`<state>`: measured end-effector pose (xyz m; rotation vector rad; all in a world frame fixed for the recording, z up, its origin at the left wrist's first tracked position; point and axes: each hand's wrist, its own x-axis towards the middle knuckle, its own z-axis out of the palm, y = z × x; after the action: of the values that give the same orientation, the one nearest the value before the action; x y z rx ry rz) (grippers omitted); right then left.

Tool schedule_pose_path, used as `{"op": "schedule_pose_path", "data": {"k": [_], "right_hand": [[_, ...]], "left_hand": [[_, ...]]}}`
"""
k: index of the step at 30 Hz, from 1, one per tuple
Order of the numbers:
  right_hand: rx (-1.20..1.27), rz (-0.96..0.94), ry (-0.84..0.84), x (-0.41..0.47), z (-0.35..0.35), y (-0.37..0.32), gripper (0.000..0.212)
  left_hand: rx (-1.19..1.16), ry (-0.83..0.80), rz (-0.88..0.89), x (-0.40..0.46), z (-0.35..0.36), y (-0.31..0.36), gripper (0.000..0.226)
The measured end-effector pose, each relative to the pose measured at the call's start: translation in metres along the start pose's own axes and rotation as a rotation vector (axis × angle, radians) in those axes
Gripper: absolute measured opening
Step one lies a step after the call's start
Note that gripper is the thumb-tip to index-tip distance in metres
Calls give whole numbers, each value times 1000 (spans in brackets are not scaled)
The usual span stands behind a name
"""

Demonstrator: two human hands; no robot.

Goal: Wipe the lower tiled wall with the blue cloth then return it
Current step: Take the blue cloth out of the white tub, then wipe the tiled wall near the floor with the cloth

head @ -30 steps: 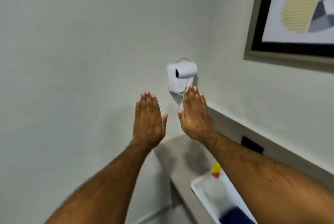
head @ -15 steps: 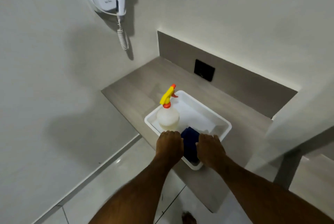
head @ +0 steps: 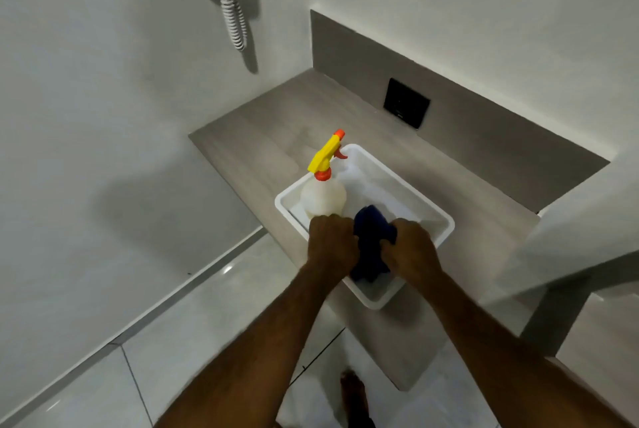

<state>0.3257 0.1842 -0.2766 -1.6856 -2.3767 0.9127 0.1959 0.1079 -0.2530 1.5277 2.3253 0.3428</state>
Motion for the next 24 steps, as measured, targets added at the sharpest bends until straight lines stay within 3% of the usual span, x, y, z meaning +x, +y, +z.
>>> {"op": "schedule_pose_path", "data": {"k": [5,10,16,19,24], "right_hand": [[320,-177,158,-58,-28,-36,26],[463,-365,-130,-118,17,-93,32],[255,-294,-391,-119,175,-82,31],[104,-217,-441,-98,269,-43,30],[-144,-114,-557,-47,451,57,31]], "left_hand": [[-275,382,150,-76,-39,-27,19],[-365,531,-27,-162,-42,-106,28],[-263,189,-473,-212,62,-217,76],[-139,-46,-513,-220,153,-275,95],[-43,-354,-552,-220,344,-368,103]]}}
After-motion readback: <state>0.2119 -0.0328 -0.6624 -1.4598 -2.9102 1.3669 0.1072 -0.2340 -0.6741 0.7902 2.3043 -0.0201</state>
